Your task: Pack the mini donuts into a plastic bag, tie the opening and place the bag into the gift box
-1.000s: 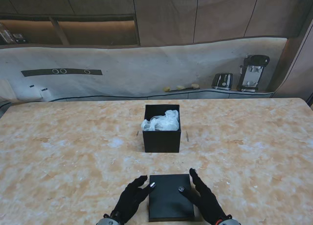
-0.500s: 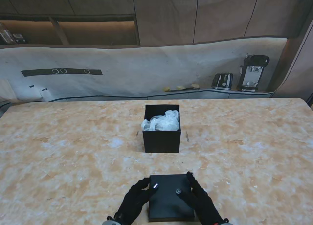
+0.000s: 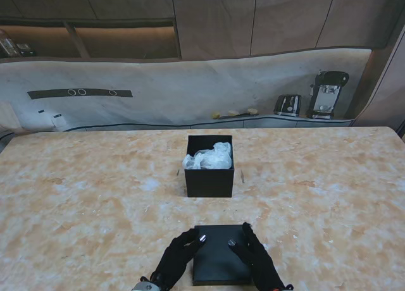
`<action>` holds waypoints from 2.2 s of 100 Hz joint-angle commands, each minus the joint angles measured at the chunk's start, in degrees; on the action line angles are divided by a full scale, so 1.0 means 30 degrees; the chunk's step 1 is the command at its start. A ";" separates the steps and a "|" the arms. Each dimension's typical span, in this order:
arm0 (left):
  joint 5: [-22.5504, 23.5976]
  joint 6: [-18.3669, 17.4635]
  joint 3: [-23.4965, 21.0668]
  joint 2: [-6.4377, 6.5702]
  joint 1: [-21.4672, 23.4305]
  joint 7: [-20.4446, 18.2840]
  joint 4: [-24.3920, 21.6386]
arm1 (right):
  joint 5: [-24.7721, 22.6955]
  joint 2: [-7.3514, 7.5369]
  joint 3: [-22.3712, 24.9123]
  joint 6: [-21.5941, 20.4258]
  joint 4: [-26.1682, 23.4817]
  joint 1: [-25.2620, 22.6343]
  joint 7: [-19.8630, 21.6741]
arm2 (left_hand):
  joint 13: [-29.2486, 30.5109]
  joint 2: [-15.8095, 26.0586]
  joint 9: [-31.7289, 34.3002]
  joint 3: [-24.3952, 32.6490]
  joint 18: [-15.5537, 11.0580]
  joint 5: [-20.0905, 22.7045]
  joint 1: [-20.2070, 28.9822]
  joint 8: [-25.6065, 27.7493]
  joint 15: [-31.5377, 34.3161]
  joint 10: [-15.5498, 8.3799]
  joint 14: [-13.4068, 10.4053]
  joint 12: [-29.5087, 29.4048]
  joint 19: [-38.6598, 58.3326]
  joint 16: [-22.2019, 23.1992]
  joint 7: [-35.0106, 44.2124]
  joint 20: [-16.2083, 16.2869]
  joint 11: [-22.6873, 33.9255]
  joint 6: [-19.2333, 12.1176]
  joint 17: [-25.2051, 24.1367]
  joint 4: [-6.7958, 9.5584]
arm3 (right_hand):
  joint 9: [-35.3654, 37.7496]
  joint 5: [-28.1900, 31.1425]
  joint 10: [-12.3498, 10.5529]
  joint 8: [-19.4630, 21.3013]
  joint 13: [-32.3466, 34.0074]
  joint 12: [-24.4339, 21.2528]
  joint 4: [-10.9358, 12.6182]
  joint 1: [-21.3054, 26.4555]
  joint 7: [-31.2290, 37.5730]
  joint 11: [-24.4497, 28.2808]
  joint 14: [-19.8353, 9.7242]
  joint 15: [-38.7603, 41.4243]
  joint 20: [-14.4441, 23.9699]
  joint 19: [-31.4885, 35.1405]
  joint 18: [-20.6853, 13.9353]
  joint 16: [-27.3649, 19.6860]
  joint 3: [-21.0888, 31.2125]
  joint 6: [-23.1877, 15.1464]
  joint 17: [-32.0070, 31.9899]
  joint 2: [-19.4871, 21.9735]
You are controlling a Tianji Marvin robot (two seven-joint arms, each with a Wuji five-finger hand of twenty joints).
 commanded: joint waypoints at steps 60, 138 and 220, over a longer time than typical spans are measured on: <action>-0.0634 -0.0934 0.0255 -0.0208 0.0200 -0.0023 -0.0513 | 0.0758 -0.0225 -0.0501 -0.1134 -0.0865 -0.0482 0.0122 | 0.0723 0.1332 0.0533 -0.0112 -0.0454 0.0566 0.1179 0.0141 0.0848 -0.0108 0.0166 0.0209 0.0144 0.0343 -0.0509 0.0141 0.0991 -0.0044 -0.0017 -0.0015 | 0.0395 0.0116 -0.0666 0.0788 0.0540 0.0255 -0.0926 -0.0594 0.0330 0.1259 -0.1050 0.1375 0.0680 -0.0091 -0.1196 0.0396 0.0978 -0.0304 0.0678 -0.0203; 0.1023 -0.1883 0.0099 0.0021 0.0351 -0.0055 -0.1460 | 0.0733 -0.0019 -0.0495 -0.2309 -0.1866 -0.1127 0.0443 | 0.0675 0.1359 0.0774 -0.0163 -0.0530 0.0996 0.1213 0.0101 0.0724 -0.0044 0.0168 0.0166 -0.0341 0.0430 -0.0425 -0.0142 0.0943 0.0024 -0.0091 0.0011 | 0.0429 0.0228 -0.0682 0.1750 0.0560 0.0446 -0.0998 -0.0619 0.0730 0.1678 -0.1079 0.1595 0.0998 -0.0134 -0.1229 0.0517 0.1203 0.0179 0.0798 -0.0232; 0.1913 -0.1978 0.0079 -0.0272 -0.1074 0.1044 -0.2319 | 0.0962 -0.0147 -0.1047 -0.2534 -0.2451 0.1128 0.0325 | 0.0755 0.1352 0.0935 -0.0179 -0.0575 0.1339 0.1488 0.0075 0.0660 -0.0093 0.0153 0.0188 -0.0431 0.0634 -0.0349 -0.0189 0.0960 0.0001 -0.0078 0.0007 | 0.0478 0.0003 -0.0641 0.2437 0.0582 0.0801 -0.1004 -0.0473 0.2728 0.2531 -0.1069 0.1868 0.1257 -0.0316 -0.1189 0.0661 0.1184 0.0663 0.0952 -0.0256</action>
